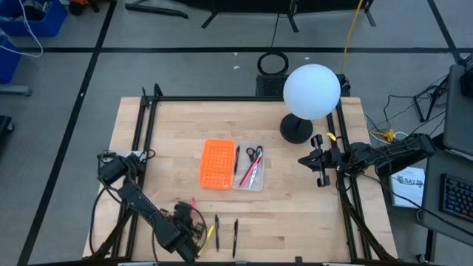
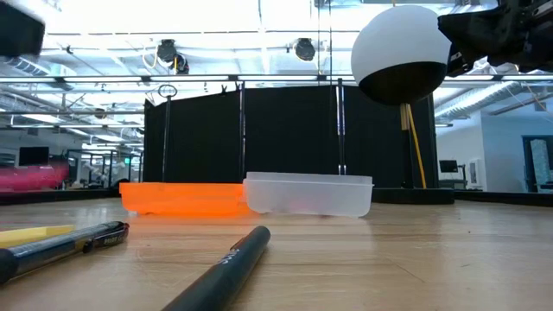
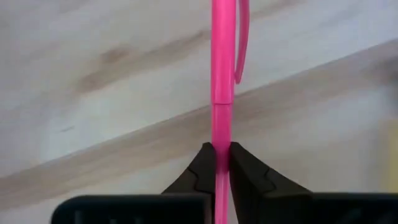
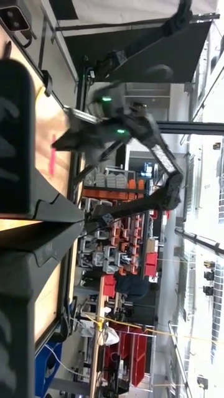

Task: Pick & place school supplies into a supply box
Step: Put the pink pen into the orange box

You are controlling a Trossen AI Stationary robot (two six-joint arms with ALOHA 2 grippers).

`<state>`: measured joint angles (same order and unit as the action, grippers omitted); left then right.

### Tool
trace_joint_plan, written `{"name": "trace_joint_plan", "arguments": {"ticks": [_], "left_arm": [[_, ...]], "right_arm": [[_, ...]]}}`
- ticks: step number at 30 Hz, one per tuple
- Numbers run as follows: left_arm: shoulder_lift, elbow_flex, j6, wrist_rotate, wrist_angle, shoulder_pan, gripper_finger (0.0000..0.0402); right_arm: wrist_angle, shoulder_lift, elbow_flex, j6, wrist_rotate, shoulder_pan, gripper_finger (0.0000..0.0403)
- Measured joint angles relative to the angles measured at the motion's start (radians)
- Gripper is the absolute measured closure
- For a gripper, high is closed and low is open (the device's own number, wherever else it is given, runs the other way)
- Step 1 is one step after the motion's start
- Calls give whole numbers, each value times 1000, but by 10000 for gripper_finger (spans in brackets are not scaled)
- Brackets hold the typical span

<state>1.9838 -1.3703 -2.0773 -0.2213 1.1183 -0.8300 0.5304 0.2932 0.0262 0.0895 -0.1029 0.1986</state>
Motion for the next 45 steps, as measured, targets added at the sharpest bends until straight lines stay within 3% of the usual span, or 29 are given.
{"name": "trace_joint_plan", "arguments": {"ticks": [8, 15, 17, 21, 27, 37, 45], "left_arm": [[-175, -10, -52, -263, -24, -25, 379], [-265, -10, 228, -346, -138, 140, 379], [-266, -10, 371, -312, -232, 221, 379], [-253, -10, 650, -132, -451, 398, 379], [-223, -11, 863, 24, -575, 601, 379], [-91, -8, 885, 272, -611, 770, 379], [-33, -7, 875, 344, -640, 856, 379]], "right_arm": [[-4, 4, 0, 0, 0, 0, 403], [-4, 4, 0, 0, 0, 0, 403], [-5, 4, 0, 0, 0, 0, 403], [-14, 5, 0, 0, 0, 0, 403], [-47, 7, 0, 0, 0, 0, 403], [-78, 32, 0, 63, -5, 0, 403], [-94, 39, 0, 141, -5, 0, 403]]}}
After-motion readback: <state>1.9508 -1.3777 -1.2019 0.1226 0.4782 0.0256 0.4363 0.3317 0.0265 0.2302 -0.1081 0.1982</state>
